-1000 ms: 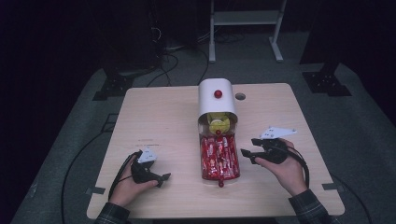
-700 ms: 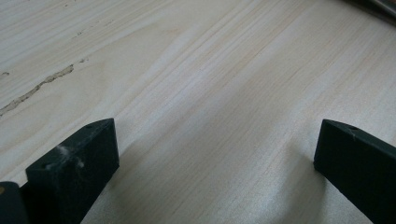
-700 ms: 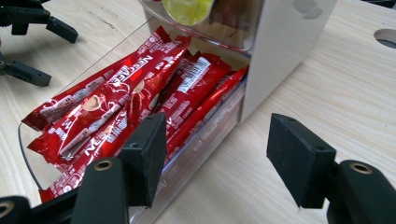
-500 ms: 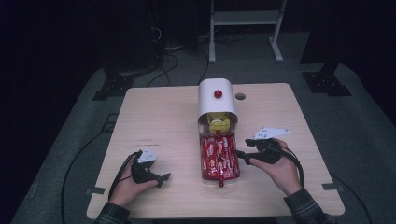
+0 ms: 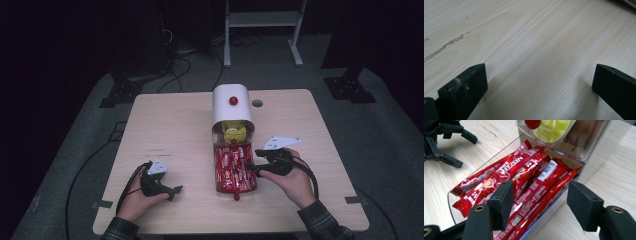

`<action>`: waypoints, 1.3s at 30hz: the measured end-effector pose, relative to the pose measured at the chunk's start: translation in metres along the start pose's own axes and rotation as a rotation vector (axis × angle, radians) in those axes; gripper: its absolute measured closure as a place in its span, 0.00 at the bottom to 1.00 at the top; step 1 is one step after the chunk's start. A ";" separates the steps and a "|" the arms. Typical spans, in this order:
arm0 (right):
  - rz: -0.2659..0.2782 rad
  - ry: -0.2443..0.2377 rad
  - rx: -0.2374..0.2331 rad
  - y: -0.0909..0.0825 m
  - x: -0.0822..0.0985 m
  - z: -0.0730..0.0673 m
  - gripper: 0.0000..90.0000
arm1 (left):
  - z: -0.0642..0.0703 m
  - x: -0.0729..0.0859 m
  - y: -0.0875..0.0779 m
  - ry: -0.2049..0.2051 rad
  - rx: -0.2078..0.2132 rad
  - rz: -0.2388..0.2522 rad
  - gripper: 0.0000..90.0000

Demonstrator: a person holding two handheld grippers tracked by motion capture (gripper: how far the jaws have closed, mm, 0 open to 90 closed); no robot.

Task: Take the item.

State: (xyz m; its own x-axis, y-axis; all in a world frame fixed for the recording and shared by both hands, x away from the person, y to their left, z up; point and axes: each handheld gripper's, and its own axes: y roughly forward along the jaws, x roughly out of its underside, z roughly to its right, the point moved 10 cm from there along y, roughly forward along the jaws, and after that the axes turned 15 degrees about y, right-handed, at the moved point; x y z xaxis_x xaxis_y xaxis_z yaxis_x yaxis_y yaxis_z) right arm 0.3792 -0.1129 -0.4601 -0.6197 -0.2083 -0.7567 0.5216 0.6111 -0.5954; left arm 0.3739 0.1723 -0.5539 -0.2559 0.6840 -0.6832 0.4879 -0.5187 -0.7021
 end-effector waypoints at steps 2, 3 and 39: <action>-0.001 -0.007 -0.002 0.002 -0.001 -0.002 0.41 | 0.000 0.000 0.000 0.000 0.000 0.000 0.00; -0.003 -0.007 -0.005 0.003 -0.001 -0.003 0.41 | 0.000 0.000 0.000 0.000 0.000 0.000 0.00; -0.039 -0.080 -0.047 0.037 0.003 -0.027 0.45 | 0.000 0.000 0.000 -0.003 -0.001 0.003 0.00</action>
State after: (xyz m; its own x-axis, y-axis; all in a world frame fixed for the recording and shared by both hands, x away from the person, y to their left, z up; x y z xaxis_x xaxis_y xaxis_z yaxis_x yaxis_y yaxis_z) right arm 0.3810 -0.0708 -0.4767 -0.5893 -0.2920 -0.7533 0.4687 0.6359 -0.6132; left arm 0.3740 0.1720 -0.5538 -0.2571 0.6811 -0.6856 0.4892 -0.5201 -0.7001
